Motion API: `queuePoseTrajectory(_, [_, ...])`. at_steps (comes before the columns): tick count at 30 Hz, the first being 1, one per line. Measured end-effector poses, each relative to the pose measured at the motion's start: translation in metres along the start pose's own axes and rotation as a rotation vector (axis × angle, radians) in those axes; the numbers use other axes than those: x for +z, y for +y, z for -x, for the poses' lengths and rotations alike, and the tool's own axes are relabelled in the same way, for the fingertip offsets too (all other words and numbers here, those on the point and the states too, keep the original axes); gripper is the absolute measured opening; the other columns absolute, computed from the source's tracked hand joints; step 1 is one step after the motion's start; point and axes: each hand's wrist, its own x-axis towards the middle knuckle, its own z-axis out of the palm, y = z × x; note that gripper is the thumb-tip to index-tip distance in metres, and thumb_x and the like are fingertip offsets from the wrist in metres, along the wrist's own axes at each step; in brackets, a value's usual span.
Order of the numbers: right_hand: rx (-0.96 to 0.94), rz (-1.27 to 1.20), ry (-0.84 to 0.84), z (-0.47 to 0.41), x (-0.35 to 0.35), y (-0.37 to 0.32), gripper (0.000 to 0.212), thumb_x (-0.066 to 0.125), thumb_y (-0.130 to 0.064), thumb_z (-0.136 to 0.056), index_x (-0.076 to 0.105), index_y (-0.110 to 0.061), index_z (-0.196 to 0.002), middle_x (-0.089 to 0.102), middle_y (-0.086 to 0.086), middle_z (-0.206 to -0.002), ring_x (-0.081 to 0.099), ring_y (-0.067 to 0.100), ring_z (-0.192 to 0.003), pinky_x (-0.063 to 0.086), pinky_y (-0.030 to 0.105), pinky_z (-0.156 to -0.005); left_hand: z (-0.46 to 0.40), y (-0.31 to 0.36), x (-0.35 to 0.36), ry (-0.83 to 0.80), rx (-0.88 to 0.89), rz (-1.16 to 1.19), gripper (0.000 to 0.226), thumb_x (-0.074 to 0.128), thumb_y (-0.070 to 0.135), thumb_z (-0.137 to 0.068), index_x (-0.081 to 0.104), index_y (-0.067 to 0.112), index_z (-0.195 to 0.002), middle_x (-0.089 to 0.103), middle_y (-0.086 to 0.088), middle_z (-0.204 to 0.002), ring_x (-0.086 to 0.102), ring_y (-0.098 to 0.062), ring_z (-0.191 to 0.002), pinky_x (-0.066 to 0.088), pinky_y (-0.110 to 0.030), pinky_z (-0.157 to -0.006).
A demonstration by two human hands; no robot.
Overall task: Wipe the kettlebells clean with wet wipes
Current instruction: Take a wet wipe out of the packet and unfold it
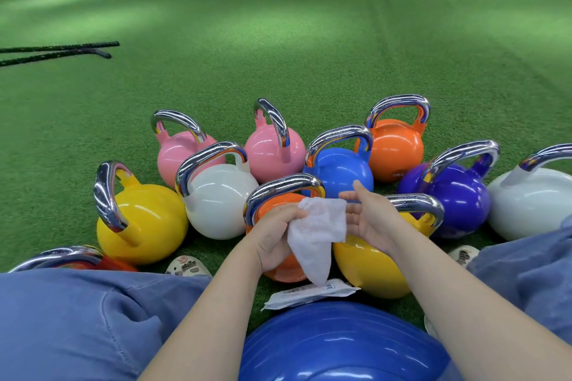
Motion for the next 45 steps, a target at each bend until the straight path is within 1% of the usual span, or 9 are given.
queuePoseTrajectory(3, [0.084,0.104,-0.098,0.003,0.003,0.002,0.047,0.044,-0.052,-0.092,0.054,-0.007,-0.097,0.066,0.015,-0.095,0.064,0.025,-0.077,0.052,0.033,-0.063,-0.001,-0.001,0.002,0.049,0.021,0.090,0.022,0.044,0.011,-0.094,0.066,0.007,-0.092,0.071,-0.008,-0.082,0.064,-0.017,-0.079,0.050,-0.030,-0.075])
queuePoseTrajectory(6, [0.110,0.252,-0.205,0.004,0.003,0.009,0.038,0.058,-0.040,-0.089,0.061,-0.007,-0.107,0.069,0.013,-0.103,0.066,0.024,-0.085,0.056,0.034,-0.077,-0.001,-0.001,0.002,0.074,0.042,0.100,0.023,0.044,0.014,-0.095,0.066,0.012,-0.088,0.073,-0.004,-0.075,0.064,-0.016,-0.078,0.048,-0.032,-0.077])
queuePoseTrajectory(11, [0.012,0.118,-0.124,0.000,0.003,0.015,0.017,0.052,-0.007,-0.093,0.057,-0.009,-0.077,0.063,0.009,-0.077,0.062,0.019,-0.066,0.057,0.027,-0.063,0.000,-0.003,0.003,0.131,0.109,0.006,0.026,0.038,0.018,-0.100,0.062,0.019,-0.087,0.068,-0.002,-0.082,0.064,-0.009,-0.068,0.048,-0.028,-0.067])
queuePoseTrajectory(18, [-0.017,-0.089,-0.006,-0.008,-0.010,-0.004,0.019,0.049,-0.017,-0.097,0.057,-0.009,-0.081,0.054,-0.002,-0.047,0.049,0.005,-0.037,0.049,0.019,-0.041,-0.001,0.001,-0.008,0.131,0.023,-0.042,0.023,0.037,0.025,-0.101,0.059,0.021,-0.096,0.065,-0.007,-0.093,0.060,-0.019,-0.081,0.048,-0.033,-0.074])
queuePoseTrajectory(25, [0.236,-0.155,-0.056,-0.002,0.006,0.016,0.054,0.039,-0.047,-0.096,0.044,0.000,-0.121,0.058,0.020,-0.109,0.061,0.029,-0.088,0.051,0.041,-0.077,-0.001,0.005,-0.007,0.080,0.069,0.290,0.029,0.035,0.027,-0.100,0.054,0.010,-0.115,0.070,-0.013,-0.092,0.068,-0.022,-0.076,0.057,-0.030,-0.061])
queuePoseTrajectory(28, [0.357,-0.045,-0.257,0.001,0.010,0.029,0.080,0.029,-0.068,-0.088,0.056,0.002,-0.117,0.063,0.017,-0.112,0.061,0.028,-0.100,0.050,0.040,-0.087,-0.002,0.006,-0.008,0.079,0.119,0.346,0.031,0.034,0.024,-0.101,0.053,0.007,-0.118,0.072,-0.011,-0.083,0.070,-0.018,-0.067,0.058,-0.029,-0.056])
queuePoseTrajectory(35, [-0.070,-0.194,-0.263,0.008,0.025,0.028,0.015,0.049,-0.014,-0.095,0.062,-0.006,-0.096,0.066,0.010,-0.092,0.063,0.014,-0.075,0.053,0.023,-0.068,-0.007,0.002,-0.005,0.229,0.135,0.141,0.027,0.034,0.024,-0.102,0.052,0.014,-0.119,0.066,-0.009,-0.097,0.066,-0.017,-0.072,0.054,-0.025,-0.056])
queuePoseTrajectory(40, [-0.214,-0.110,-0.039,0.003,0.021,0.025,0.017,0.049,-0.014,-0.095,0.063,-0.012,-0.084,0.065,0.007,-0.085,0.058,0.019,-0.079,0.047,0.030,-0.067,-0.012,0.002,-0.012,0.430,0.228,-0.120,0.020,0.045,0.022,-0.098,0.058,0.020,-0.082,0.054,0.002,-0.068,0.044,-0.010,-0.054,0.034,-0.020,-0.048])
queuePoseTrajectory(45, [-0.301,0.042,0.008,0.001,0.016,0.021,0.017,0.054,-0.018,-0.094,0.065,-0.015,-0.081,0.063,0.010,-0.088,0.055,0.021,-0.084,0.044,0.035,-0.077,-0.008,0.008,-0.011,0.295,0.238,-0.033,0.007,0.056,0.012,-0.091,0.055,0.018,-0.089,0.053,0.002,-0.067,0.044,-0.007,-0.050,0.035,-0.018,-0.046])
